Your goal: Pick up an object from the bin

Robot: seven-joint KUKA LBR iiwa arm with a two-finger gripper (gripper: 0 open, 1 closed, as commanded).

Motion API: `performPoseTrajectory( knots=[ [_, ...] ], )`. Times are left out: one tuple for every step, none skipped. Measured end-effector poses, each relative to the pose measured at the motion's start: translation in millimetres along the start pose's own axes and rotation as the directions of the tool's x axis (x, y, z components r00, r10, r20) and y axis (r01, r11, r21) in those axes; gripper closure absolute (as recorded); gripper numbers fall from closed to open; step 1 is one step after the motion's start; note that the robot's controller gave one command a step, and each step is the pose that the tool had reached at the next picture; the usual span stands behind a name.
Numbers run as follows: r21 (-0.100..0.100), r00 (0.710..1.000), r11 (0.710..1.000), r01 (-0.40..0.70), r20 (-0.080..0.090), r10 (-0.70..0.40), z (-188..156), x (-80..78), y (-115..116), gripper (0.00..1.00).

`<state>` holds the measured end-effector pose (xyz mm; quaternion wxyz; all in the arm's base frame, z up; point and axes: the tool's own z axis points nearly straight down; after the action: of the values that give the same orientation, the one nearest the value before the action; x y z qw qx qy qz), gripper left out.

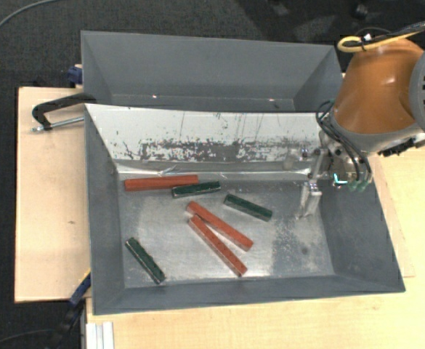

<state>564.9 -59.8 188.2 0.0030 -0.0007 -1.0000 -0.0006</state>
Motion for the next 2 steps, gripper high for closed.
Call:
performPoseTrajectory(
  knots=[
    [-0.001,1.0,1.0,0.016,0.001,-0.016,114.0,-33.9,34.4,0.0],
    [0.001,1.0,1.0,0.014,0.007,-0.014,109.0,-35.2,32.6,1.0]
  ],
)
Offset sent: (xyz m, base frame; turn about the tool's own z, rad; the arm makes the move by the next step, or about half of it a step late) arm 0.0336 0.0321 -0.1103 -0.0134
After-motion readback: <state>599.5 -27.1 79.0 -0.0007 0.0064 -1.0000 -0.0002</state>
